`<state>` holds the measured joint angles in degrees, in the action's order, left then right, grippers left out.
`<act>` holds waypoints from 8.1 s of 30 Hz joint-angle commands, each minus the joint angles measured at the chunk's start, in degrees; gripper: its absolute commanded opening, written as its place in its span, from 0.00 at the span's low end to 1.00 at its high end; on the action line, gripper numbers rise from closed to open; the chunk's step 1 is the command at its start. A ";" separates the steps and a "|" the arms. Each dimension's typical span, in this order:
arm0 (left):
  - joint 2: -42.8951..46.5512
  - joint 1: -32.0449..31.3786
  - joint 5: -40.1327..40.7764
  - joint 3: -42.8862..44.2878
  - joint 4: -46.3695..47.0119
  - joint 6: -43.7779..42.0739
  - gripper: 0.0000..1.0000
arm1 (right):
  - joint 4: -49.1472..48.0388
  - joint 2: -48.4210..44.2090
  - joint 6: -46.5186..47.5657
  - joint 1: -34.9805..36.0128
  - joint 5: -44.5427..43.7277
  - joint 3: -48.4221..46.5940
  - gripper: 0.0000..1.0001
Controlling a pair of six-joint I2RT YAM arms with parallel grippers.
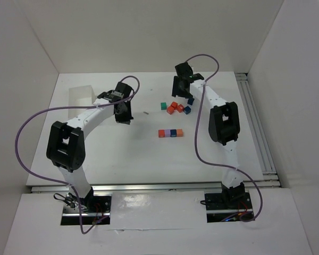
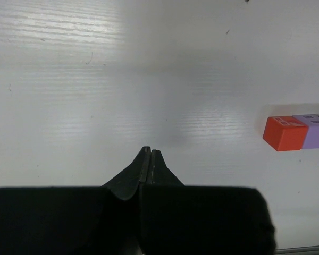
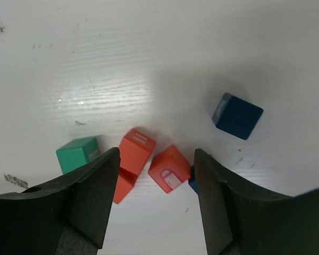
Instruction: Build the wood block tower
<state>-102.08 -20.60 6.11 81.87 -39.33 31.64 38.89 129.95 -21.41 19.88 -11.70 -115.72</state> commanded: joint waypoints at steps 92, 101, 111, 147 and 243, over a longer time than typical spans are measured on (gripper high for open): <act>4.88 3.02 -3.03 -4.87 1.71 -4.04 0.00 | 1.89 -24.66 -10.67 15.45 -4.73 31.70 0.39; 4.88 3.02 -3.03 -4.87 2.24 -4.04 0.00 | 2.94 -22.55 -10.14 15.45 -5.26 31.70 0.39; 4.88 3.02 -3.56 -4.87 2.24 -3.51 0.00 | 2.94 -21.93 -10.14 15.98 -5.26 32.84 0.39; 4.88 3.02 -4.09 -5.40 2.77 -3.51 0.00 | 5.58 -15.01 -7.42 12.04 -9.30 16.69 0.59; 6.46 3.02 -4.61 -7.51 3.30 -3.51 0.00 | 6.63 -19.12 -9.79 19.06 -5.17 23.44 0.32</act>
<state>-98.35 -17.80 2.22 74.56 -36.82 28.60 45.74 110.78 -31.03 37.80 -17.08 -92.29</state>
